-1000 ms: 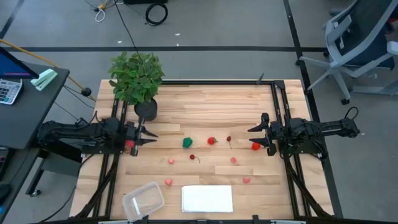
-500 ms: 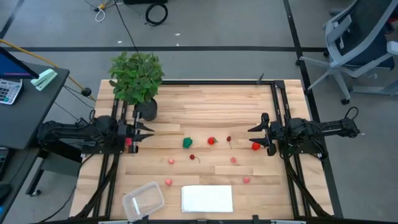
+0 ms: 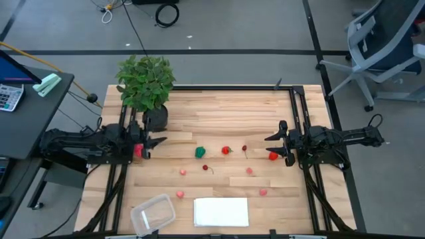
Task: Pick and placing Produce into tupperware
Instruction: Put the red dragon fruit into the transparent bin
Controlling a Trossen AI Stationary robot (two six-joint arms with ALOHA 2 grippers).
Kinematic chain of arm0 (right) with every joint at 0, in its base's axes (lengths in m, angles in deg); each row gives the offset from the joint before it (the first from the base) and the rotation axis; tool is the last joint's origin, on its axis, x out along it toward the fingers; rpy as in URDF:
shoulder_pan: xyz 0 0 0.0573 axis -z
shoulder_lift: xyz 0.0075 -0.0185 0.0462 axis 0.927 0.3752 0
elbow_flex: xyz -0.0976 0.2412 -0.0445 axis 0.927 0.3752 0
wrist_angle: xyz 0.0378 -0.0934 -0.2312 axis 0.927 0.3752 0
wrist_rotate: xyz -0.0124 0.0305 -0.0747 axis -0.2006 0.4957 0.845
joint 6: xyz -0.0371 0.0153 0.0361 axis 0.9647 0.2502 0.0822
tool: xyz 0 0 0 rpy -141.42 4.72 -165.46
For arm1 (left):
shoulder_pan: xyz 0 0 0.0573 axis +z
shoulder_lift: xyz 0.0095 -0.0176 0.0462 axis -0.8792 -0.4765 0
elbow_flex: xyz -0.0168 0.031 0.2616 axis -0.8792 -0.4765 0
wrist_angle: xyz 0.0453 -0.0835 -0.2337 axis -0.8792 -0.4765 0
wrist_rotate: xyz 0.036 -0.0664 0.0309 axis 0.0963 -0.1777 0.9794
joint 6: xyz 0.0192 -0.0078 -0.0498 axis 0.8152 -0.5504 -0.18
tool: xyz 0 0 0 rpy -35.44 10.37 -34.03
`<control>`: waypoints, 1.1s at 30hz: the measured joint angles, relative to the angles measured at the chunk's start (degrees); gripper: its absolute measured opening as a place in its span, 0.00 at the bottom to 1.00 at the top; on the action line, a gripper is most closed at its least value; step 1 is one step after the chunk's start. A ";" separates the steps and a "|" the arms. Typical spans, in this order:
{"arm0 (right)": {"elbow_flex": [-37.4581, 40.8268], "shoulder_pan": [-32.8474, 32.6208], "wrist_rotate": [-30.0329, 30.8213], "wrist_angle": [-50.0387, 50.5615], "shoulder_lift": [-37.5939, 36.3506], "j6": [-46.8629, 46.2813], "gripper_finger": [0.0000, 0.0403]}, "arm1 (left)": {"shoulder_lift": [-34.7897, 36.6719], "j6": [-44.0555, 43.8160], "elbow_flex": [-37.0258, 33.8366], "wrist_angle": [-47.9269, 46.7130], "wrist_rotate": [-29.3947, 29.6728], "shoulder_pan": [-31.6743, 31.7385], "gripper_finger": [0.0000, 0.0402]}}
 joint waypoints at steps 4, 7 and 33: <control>0.00 0.00 0.00 0.00 0.00 -0.02 0.51 | 0.00 -4.75 0.00 -0.04 0.02 0.00 0.58; 0.00 0.01 0.00 0.00 0.01 0.02 0.51 | 0.00 -8.09 0.00 -0.09 0.02 0.00 0.60; -0.02 0.00 2.14 -16.08 0.00 0.84 0.51 | -4.63 -28.43 23.70 -23.53 -2.78 -0.17 0.53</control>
